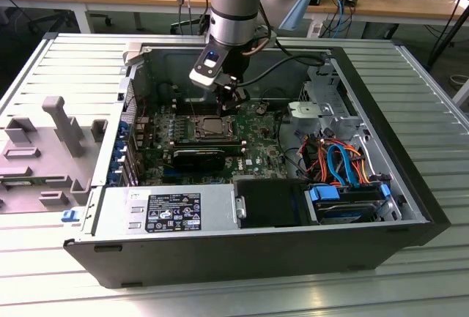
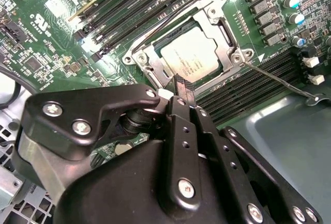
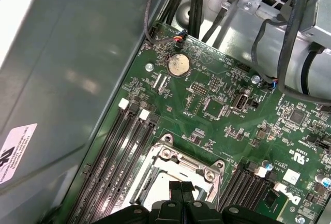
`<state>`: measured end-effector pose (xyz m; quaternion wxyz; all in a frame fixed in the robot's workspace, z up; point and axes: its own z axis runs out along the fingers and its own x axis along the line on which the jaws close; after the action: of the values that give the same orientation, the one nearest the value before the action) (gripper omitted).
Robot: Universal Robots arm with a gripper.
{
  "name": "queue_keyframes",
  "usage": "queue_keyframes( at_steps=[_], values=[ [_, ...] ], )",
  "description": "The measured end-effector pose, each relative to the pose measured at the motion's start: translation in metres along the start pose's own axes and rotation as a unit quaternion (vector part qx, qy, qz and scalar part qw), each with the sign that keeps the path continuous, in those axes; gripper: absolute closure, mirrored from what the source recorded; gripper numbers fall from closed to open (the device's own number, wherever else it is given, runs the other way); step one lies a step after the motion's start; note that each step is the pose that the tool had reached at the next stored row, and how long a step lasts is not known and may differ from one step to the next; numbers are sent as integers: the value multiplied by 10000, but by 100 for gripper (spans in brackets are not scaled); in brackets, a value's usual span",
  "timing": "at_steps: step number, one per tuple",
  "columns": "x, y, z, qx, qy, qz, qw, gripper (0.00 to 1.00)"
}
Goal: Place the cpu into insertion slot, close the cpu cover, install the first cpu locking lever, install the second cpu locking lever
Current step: 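Install the first cpu locking lever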
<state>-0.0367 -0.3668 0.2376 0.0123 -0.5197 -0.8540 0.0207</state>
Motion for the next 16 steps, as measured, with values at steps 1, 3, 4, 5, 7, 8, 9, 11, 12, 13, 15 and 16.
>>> queue_keyframes(
  at_steps=[1, 3, 4, 5, 7, 8, 9, 11, 12, 13, 15, 16],
  values=[
    [0, 0, 0, 0, 0, -16, 10000, 89],
    [0, 0, 0, -1, -1, -45, 10000, 89],
    [0, 0, 0, 0, -1, -54, 10000, 89],
    [0, 0, 0, -1, -1, -62, 10000, 89],
    [0, 0, 0, -2, -1, -86, 10000, 89],
    [0, 0, 0, -2, -1, -94, 10000, 89],
    [0, 0, 0, -2, -2, -102, 9999, 89],
    [0, 0, 0, -2, -2, -121, 9999, 89],
    [0, 0, 0, -2, -2, -132, 9999, 89],
    [0, 0, 0, -2, -2, -140, 9999, 89],
    [0, 0, 0, -3, -3, -158, 9999, 89],
    [0, 0, 0, -3, -3, -170, 9999, 89]
  ],
)
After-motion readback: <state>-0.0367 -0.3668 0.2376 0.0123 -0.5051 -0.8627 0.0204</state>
